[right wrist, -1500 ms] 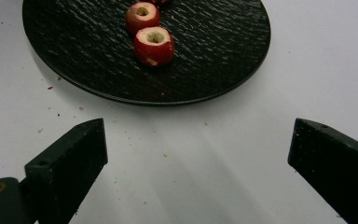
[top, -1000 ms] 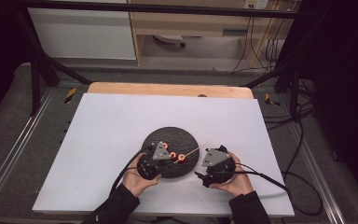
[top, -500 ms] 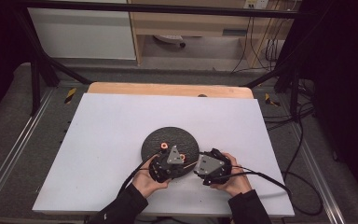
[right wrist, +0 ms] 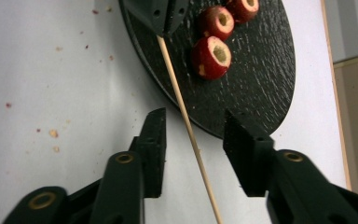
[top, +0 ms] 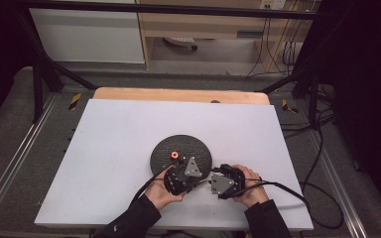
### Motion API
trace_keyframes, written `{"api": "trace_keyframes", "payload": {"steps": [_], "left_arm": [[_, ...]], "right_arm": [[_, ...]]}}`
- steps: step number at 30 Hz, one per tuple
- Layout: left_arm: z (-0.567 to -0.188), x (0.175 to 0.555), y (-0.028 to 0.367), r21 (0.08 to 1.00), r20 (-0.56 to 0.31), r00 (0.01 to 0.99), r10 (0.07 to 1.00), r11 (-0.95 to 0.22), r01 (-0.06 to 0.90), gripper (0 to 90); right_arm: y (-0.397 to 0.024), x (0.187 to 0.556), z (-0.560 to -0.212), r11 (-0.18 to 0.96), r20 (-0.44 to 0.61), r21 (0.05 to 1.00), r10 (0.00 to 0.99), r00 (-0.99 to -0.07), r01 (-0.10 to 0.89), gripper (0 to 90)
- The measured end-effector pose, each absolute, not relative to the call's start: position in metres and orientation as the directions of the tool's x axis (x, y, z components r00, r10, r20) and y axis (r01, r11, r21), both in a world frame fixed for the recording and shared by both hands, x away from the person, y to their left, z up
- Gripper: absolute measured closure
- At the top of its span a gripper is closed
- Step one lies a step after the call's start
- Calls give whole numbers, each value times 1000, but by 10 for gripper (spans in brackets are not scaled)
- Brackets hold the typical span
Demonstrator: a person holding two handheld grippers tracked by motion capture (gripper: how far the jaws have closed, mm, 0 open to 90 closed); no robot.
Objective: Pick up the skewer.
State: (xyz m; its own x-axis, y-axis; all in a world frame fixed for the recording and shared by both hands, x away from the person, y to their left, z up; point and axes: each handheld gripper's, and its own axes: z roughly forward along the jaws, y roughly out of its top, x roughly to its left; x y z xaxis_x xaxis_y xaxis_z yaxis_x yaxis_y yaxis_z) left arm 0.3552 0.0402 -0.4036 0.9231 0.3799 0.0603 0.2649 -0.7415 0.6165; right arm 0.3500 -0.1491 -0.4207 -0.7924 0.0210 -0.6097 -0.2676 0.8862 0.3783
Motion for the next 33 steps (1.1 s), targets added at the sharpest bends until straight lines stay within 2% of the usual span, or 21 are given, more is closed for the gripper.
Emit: {"api": "trace_keyframes", "payload": {"steps": [17,29,33], "left_arm": [[-403,354,34,612,46,934,353,-749,253,886],[-405,355,32,596,39,935,352,-759,261,876],[-403,358,38,569,13,934,356,-771,286,809]], "right_arm": [[-151,344,-423,891,-639,248,-146,-756,-381,857],[-150,341,-423,890,-649,172,-220,-728,-423,888],[-148,342,-420,895,-662,156,-219,-717,-417,888]]}}
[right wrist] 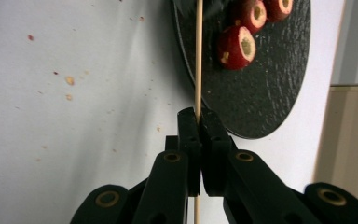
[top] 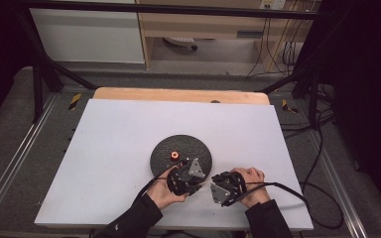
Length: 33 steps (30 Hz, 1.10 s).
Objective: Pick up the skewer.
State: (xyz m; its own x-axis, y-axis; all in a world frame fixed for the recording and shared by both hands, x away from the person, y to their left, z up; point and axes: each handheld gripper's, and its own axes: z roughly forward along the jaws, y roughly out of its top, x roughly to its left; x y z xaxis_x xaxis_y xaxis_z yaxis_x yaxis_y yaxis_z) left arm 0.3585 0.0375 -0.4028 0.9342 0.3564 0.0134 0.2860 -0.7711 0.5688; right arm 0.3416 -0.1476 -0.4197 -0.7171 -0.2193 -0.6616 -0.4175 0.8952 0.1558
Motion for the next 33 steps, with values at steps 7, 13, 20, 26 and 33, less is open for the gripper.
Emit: {"api": "trace_keyframes", "payload": {"steps": [7,13,20,26,33], "left_arm": [[-392,365,50,486,-11,931,365,-812,324,781],[-391,366,54,442,-31,930,365,-830,341,812],[-397,366,43,424,-27,936,350,-844,328,828],[-397,365,30,414,-2,938,347,-854,317,873],[-399,364,30,406,7,930,367,-851,333,884]], "right_arm": [[-142,342,-416,901,-674,87,-262,-691,-426,888],[-137,342,-414,896,-679,53,-291,-674,-440,887],[-132,339,-412,888,-685,30,-316,-656,-459,887],[-132,338,-412,891,-682,14,-323,-656,-454,886],[-133,336,-411,891,-692,25,-312,-651,-453,874]]}}
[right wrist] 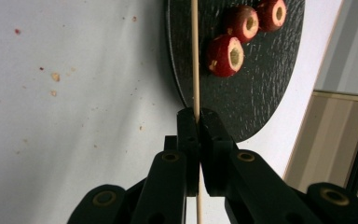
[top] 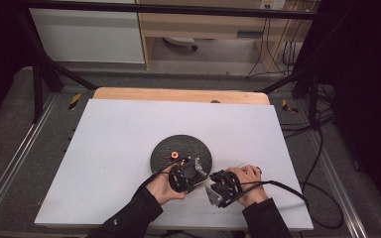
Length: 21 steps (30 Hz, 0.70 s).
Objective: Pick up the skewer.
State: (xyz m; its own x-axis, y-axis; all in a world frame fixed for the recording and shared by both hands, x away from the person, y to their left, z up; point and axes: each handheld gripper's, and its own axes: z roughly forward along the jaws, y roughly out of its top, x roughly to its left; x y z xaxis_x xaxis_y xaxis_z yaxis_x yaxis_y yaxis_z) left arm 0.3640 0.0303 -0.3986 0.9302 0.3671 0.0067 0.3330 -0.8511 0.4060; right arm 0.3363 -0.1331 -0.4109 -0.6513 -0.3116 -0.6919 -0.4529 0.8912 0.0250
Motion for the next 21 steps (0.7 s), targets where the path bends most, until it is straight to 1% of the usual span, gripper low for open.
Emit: {"api": "trace_keyframes", "payload": {"steps": [2,4,5,6,7,9,10,12,15,18,21], "left_arm": [[-398,364,33,406,17,927,376,-849,337,885],[-399,364,38,424,19,923,385,-839,341,885],[-399,364,41,430,20,920,391,-834,346,885],[-399,364,44,440,18,918,397,-827,349,885],[-399,364,47,445,21,915,403,-823,353,885],[-399,363,53,455,26,910,414,-815,358,885],[-398,362,55,461,28,908,418,-811,359,885],[-397,361,61,477,33,903,428,-801,362,885],[-394,359,70,493,36,898,438,-790,365,885],[-394,357,79,507,32,889,456,-774,379,885],[-395,356,89,520,32,880,473,-760,390,885]], "right_arm": [[-133,337,-410,897,-690,53,-286,-665,-440,834],[-134,339,-409,909,-685,108,-226,-692,-403,762],[-135,340,-408,913,-680,142,-190,-708,-381,712],[-136,341,-406,919,-674,176,-150,-723,-354,654],[-137,341,-405,923,-665,226,-88,-742,-311,620],[-143,343,-402,910,-647,327,17,-763,-257,535],[-146,344,-401,901,-633,374,74,-771,-220,511],[-153,346,-398,877,-599,457,180,-780,-148,430],[-164,348,-397,825,-520,564,317,-793,-39,366],[-175,351,-399,765,-430,640,432,-793,69,287],[-183,353,-403,708,-357,692,506,-785,141,235]]}}
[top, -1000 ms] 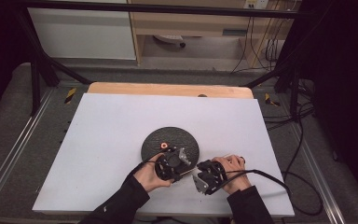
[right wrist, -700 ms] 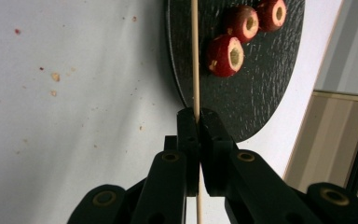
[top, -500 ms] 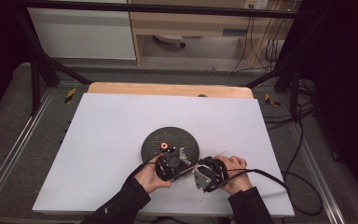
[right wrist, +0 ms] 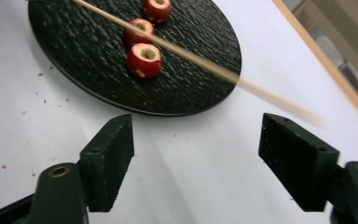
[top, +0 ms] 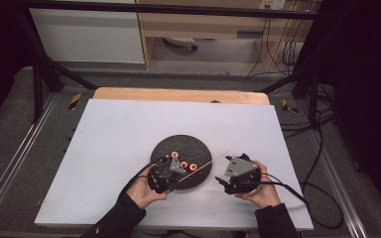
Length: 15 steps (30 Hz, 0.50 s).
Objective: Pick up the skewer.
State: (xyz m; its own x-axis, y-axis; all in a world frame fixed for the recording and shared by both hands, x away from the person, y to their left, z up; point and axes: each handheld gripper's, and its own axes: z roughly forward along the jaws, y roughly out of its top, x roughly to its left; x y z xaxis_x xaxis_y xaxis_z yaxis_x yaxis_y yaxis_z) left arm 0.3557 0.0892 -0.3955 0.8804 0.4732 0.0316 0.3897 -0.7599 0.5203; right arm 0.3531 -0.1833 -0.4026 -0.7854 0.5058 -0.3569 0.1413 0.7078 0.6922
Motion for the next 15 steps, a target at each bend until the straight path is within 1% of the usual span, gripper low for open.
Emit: {"api": "trace_keyframes", "payload": {"steps": [1,3,6,8,12,15], "left_arm": [[-396,355,93,531,31,875,483,-750,394,885],[-398,354,101,543,28,867,498,-735,405,885],[-400,351,111,573,20,853,522,-705,418,885],[-402,349,118,591,21,842,539,-686,425,885],[-404,345,132,631,4,823,568,-639,439,885],[-406,342,142,652,5,809,588,-615,444,885]], "right_arm": [[-186,354,-404,694,-335,699,530,-779,171,210],[-190,356,-407,668,-278,703,575,-769,245,186],[-195,359,-411,619,-204,720,620,-758,312,156],[-197,360,-412,579,-144,731,647,-749,360,118],[-199,364,-412,537,-71,729,676,-734,425,75],[-198,364,-411,502,-29,742,687,-726,445,63]]}}
